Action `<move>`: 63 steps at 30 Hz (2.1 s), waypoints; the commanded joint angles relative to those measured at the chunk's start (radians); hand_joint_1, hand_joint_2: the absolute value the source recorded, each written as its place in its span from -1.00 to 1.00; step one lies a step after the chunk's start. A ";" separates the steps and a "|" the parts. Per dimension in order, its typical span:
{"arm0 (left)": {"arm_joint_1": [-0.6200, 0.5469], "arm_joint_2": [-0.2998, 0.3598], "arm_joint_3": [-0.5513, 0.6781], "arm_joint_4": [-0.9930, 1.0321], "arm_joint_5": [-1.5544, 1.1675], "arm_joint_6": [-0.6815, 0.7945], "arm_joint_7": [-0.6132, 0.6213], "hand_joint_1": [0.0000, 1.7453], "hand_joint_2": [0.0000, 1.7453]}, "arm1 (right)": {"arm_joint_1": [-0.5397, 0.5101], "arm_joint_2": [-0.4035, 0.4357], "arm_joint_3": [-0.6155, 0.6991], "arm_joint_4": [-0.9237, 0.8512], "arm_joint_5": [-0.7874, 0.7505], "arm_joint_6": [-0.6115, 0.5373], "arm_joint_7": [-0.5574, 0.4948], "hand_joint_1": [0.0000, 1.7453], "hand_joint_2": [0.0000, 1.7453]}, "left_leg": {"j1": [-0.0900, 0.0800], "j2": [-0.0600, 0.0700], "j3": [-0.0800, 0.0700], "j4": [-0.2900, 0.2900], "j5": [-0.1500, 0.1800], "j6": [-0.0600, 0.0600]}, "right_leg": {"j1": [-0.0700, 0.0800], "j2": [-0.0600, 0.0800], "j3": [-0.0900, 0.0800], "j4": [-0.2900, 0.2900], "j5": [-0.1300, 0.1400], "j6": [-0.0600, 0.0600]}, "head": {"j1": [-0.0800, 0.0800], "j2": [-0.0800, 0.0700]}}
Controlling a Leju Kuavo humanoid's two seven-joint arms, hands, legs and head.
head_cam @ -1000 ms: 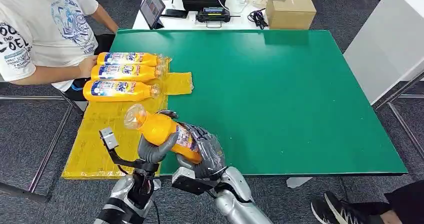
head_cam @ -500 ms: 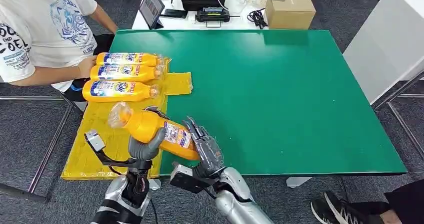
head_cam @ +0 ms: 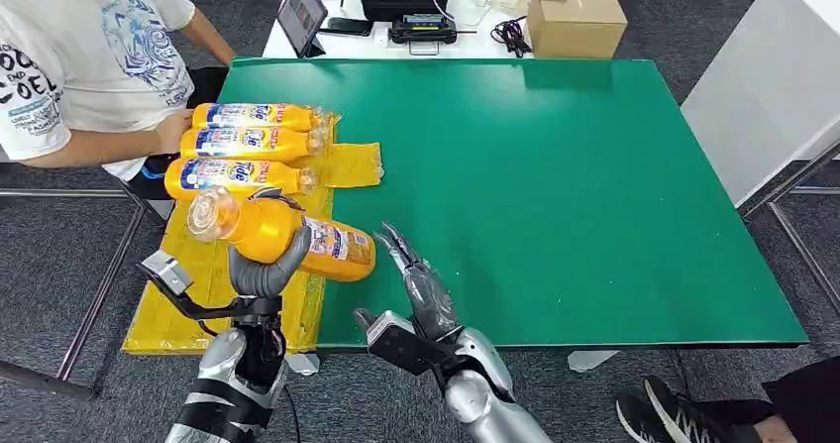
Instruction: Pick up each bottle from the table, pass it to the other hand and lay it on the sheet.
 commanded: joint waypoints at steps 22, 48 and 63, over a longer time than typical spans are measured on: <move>-0.163 0.081 0.288 0.219 -1.812 0.742 0.147 1.00 1.00 | 0.069 -0.020 -0.141 -0.407 -0.115 -0.171 -0.135 -1.00 1.00 | 0.001 0.004 0.002 0.000 -0.001 -0.001 | 0.002 0.001 0.001 0.000 0.001 -0.004 | 0.000 0.000; -0.431 0.263 0.033 0.829 -1.795 0.541 0.449 1.00 1.00 | 0.089 -0.013 -0.149 -0.357 -0.120 -0.033 -0.109 -1.00 1.00 | 0.002 0.004 0.002 0.000 0.000 -0.002 | 0.002 0.001 0.001 0.000 0.001 -0.005 | 0.000 0.000; -0.449 0.254 0.058 0.834 -1.762 0.516 0.440 1.00 1.00 | 0.085 -0.009 -0.141 -0.346 -0.107 -0.026 -0.117 -1.00 1.00 | 0.003 0.005 0.005 0.000 -0.002 -0.003 | 0.003 0.002 0.004 0.000 0.000 -0.006 | 0.000 0.000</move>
